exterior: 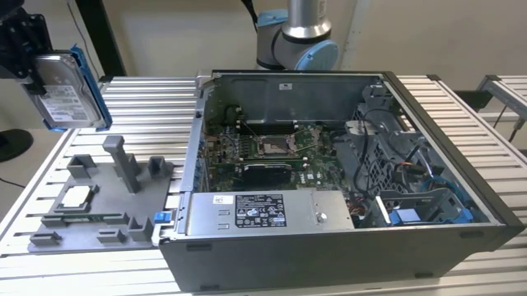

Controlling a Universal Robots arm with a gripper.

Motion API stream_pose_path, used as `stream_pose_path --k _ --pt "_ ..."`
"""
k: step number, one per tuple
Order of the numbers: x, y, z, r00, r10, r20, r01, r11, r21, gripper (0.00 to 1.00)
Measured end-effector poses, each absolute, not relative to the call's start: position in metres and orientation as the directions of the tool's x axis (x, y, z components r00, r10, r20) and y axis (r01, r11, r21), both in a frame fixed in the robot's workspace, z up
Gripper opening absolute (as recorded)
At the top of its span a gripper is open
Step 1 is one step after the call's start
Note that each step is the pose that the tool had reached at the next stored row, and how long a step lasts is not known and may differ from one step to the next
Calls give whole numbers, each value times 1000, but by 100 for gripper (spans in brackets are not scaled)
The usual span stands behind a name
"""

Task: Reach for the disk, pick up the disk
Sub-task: 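Pick up the disk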

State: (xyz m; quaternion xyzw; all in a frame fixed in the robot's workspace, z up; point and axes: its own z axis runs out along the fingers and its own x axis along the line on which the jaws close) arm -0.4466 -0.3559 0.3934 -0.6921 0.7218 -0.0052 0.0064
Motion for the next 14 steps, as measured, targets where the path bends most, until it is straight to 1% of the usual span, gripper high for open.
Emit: stream_pose_path --k 14 --pt "-447 -356 420 -42 -999 -2 -999 42 -16 0"
